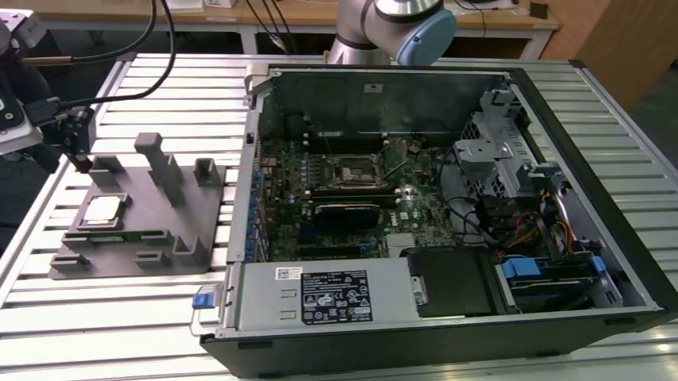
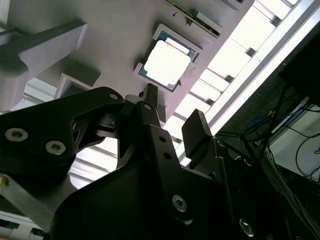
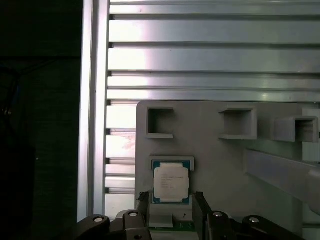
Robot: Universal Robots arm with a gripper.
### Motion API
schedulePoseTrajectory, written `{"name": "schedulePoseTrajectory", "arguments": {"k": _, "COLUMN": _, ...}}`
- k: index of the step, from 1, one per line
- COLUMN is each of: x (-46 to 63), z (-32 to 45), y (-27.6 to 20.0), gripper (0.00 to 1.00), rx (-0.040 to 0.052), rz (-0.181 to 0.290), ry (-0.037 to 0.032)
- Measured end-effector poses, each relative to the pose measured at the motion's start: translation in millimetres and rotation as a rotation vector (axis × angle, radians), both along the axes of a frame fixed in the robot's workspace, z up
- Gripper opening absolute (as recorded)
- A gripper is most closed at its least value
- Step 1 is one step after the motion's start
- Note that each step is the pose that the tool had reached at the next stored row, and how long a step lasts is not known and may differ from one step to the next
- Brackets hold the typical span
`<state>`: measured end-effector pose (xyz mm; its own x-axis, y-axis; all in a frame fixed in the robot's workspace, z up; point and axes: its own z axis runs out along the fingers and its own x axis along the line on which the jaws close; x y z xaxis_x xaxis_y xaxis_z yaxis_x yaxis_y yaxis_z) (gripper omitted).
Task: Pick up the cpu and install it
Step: 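Pick up the cpu and move it towards the insertion slot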
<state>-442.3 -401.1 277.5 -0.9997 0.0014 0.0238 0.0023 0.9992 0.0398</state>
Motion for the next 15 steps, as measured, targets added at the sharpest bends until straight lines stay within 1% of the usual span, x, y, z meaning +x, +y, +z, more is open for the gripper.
{"name": "schedulePoseTrajectory", "arguments": {"k": 10, "x": 0.0, "z": -2.3, "y": 0.0, "gripper": 0.47, "rx": 0.0000, "rz": 0.000, "ry": 0.0000}}
{"name": "schedulePoseTrajectory", "arguments": {"k": 12, "x": 0.0, "z": -4.2, "y": 0.0, "gripper": 0.47, "rx": -0.0003, "rz": 0.000, "ry": 0.0000}}
{"name": "schedulePoseTrajectory", "arguments": {"k": 15, "x": 0.0, "z": -4.8, "y": 0.0, "gripper": 0.47, "rx": -0.0002, "rz": 0.000, "ry": 0.0000}}
